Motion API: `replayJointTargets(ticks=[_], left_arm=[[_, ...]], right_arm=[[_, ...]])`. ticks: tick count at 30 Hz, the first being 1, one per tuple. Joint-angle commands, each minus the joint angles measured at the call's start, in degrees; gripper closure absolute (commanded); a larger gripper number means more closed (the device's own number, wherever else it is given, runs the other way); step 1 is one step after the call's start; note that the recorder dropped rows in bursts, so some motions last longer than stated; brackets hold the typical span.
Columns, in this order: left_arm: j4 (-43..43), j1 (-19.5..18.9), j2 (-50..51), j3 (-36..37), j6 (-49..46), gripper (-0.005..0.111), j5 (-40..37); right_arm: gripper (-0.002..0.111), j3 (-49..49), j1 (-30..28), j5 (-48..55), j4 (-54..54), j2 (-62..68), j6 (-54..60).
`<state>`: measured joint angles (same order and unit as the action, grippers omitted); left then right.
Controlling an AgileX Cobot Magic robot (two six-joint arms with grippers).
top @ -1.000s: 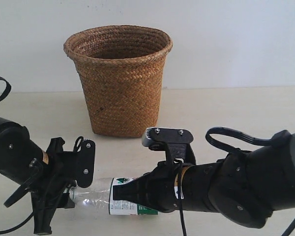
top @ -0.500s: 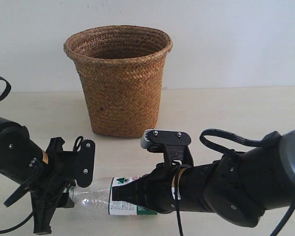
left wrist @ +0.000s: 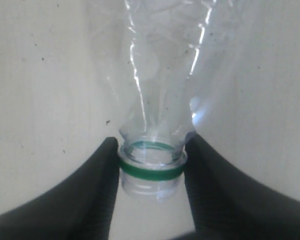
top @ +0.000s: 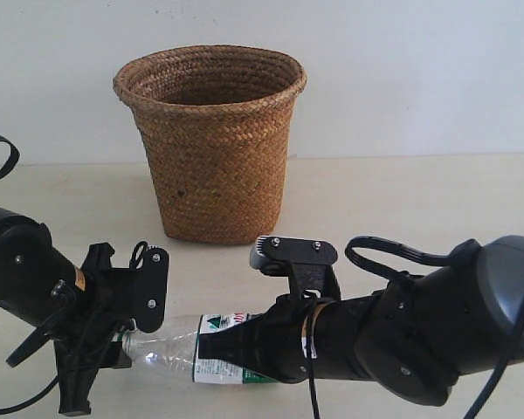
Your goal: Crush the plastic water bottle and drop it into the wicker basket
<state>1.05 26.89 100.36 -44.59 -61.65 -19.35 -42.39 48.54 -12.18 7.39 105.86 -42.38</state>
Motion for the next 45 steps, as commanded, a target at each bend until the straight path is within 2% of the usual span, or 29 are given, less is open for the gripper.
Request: replayJointTargets(ticks=[1, 13, 23, 40, 45], left_arm=[[0.86, 0.45, 0.0, -0.17, 0.52, 0.103, -0.29], [0.86, 0.45, 0.0, -0.17, 0.52, 0.103, -0.05], [0.86, 0.45, 0.0, -0.17, 0.52, 0.103, 0.25], [0.86, 0.45, 0.0, -0.17, 0.52, 0.103, -0.15], [0.86, 0.45, 0.0, -0.17, 0.52, 0.103, -0.15]], right_arm=[[0.108, 0.97, -0.06, 9.89, 0.57, 3.02, -0.51], [0.108, 0.6, -0.06, 12.18, 0.57, 3.94, -0.7], [0.108, -6.4, -0.06, 27.17, 0.57, 3.94, 0.5], [0.108, -6.4, -0.06, 31.06, 0.57, 4.04, 1.11], [0.108, -6.4, -0.06, 28.32, 0.57, 3.47, 2.67]])
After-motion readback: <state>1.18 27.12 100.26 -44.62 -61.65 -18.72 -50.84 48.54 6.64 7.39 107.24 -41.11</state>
